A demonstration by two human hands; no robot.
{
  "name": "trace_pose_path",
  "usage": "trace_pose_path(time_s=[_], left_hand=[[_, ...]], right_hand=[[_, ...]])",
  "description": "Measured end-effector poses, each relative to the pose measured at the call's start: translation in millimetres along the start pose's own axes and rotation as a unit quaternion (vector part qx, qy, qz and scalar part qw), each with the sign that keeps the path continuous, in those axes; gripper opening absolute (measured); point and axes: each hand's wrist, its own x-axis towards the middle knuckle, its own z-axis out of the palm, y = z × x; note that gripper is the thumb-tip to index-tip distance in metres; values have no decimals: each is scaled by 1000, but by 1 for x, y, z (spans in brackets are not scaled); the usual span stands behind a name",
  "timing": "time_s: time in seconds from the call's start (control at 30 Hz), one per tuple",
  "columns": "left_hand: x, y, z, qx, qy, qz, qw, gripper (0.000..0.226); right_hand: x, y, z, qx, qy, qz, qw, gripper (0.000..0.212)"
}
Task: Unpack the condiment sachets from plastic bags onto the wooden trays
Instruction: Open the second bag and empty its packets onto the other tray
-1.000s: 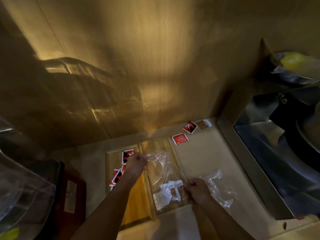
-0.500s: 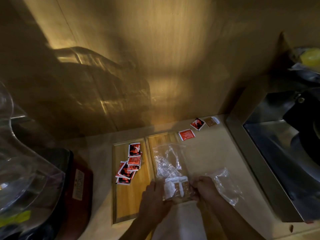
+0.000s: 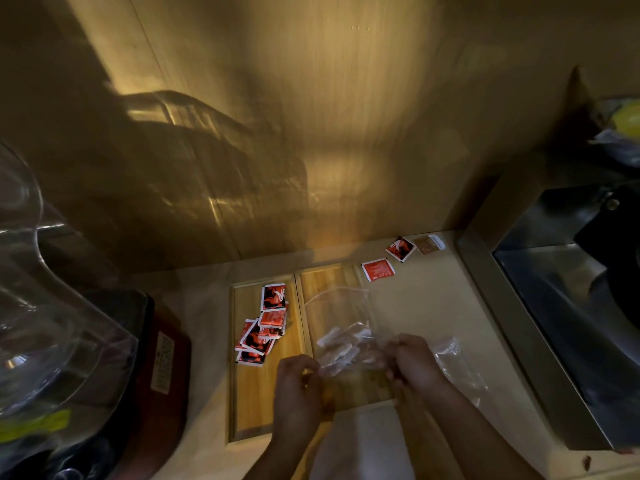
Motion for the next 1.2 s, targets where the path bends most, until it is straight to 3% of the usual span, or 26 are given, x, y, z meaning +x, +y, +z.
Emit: trace_pose_path(time_s=[0.13, 0.3, 0.4, 0.53, 0.67, 0.73, 0.83, 1.03, 1.13, 1.2], left_hand=[[6, 15, -14, -211, -13, -149, 966, 25], [4, 14, -25, -304, -114, -331, 886, 7], [9, 5, -21, -335, -157, -398, 840, 21], [25, 0, -12, -274, -171, -392, 861, 41], [39, 15, -9, -263, -157, -354, 884, 14], [45, 28, -12, -223, -132, -305, 916, 11], [52, 45, -22, -219, -136, -258, 931, 10], [42, 41, -31, -234, -163, -293, 913, 9], [24, 19, -29, -225, -240, -336, 883, 21], [17, 5, -27, -190, -269, -366, 870, 16]], right_hand=[[-5, -13, -1, 32, -11, -4, 999, 32], [-8, -2, -4, 8, -38, 41, 998, 32], [-13, 5, -8, -17, -65, 80, 995, 24], [-21, 2, -8, -4, -87, 108, 990, 26], [-17, -6, 2, 17, -85, 105, 991, 18], [-14, -15, 5, 32, -80, 76, 993, 27], [-14, -32, 7, 57, -84, 42, 994, 32], [-21, -31, -5, 32, -120, 51, 991, 26], [-27, -12, -15, -9, -138, 66, 988, 29], [-29, 0, -20, -14, -144, 82, 986, 26]])
